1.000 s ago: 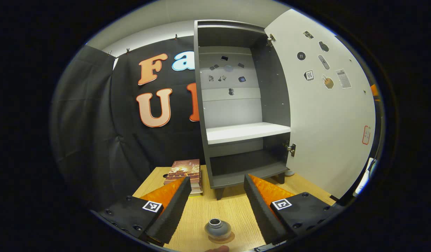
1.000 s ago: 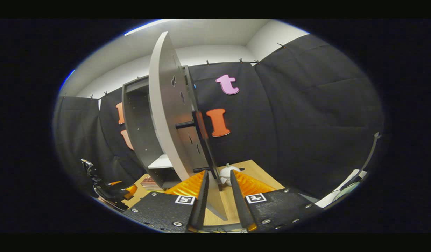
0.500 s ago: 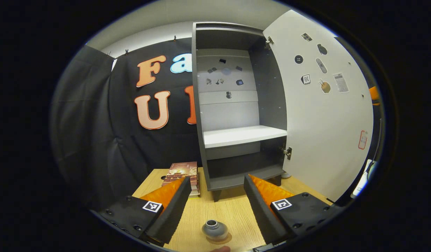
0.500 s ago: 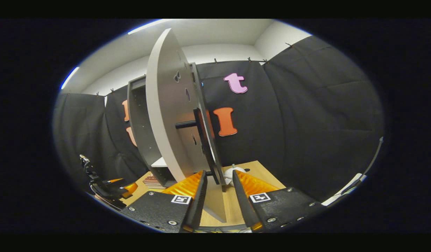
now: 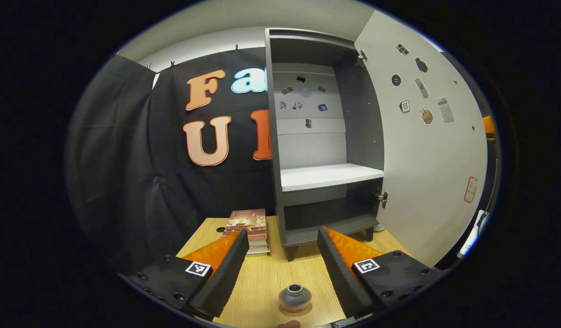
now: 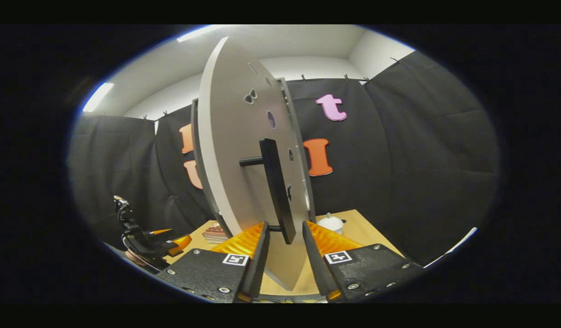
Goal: Open the cabinet door with the right hand, grasp the bottle in the cabinet with the left hand and place it on the coaster, then close the cabinet door with the right hand.
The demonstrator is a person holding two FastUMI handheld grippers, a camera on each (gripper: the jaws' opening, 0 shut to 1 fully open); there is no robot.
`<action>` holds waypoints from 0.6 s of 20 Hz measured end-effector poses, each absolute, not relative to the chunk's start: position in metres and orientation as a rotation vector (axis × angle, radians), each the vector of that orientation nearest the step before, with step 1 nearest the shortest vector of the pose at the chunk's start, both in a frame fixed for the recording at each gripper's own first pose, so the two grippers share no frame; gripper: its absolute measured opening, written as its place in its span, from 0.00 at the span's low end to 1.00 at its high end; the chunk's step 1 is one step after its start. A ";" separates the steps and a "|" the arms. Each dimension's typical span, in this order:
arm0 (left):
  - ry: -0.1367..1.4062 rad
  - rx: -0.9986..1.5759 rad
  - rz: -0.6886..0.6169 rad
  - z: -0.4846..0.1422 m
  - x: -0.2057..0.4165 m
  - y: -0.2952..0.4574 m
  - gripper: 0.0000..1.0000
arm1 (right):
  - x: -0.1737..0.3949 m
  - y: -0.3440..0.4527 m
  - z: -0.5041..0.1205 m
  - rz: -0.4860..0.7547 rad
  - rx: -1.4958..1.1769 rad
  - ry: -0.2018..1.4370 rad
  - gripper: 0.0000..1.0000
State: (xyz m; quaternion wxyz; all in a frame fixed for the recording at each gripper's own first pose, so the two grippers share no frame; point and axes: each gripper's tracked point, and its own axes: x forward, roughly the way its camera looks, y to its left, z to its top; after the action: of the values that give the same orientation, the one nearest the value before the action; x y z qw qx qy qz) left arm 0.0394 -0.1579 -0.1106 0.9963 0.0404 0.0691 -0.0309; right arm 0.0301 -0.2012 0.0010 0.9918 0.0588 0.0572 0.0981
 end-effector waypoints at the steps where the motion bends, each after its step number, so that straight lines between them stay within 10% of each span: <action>1: 0.137 0.082 -0.055 -0.110 0.039 -0.153 0.98 | 0.032 -0.192 0.000 0.212 0.115 0.114 0.47; 6: 0.156 0.063 -0.016 -0.116 0.043 -0.126 0.98 | 0.046 -0.144 -0.006 0.274 0.111 0.112 0.39; 8: 0.159 0.045 0.000 -0.116 0.046 -0.114 0.98 | 0.049 -0.131 -0.006 0.303 0.113 0.115 0.59; 10: 0.153 0.029 0.017 -0.111 0.049 -0.103 0.96 | 0.056 -0.114 -0.009 0.329 0.122 0.122 0.45; 12: 0.138 0.017 0.035 -0.103 0.051 -0.092 0.98 | 0.067 -0.109 -0.012 0.347 0.111 0.120 0.60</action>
State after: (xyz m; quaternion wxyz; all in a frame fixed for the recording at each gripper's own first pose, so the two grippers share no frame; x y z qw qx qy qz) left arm 0.0511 -0.0918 -0.1028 0.9974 0.0087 0.0689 0.0174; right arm 0.0667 -0.1091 -0.0120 0.9817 0.0552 0.0594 0.1725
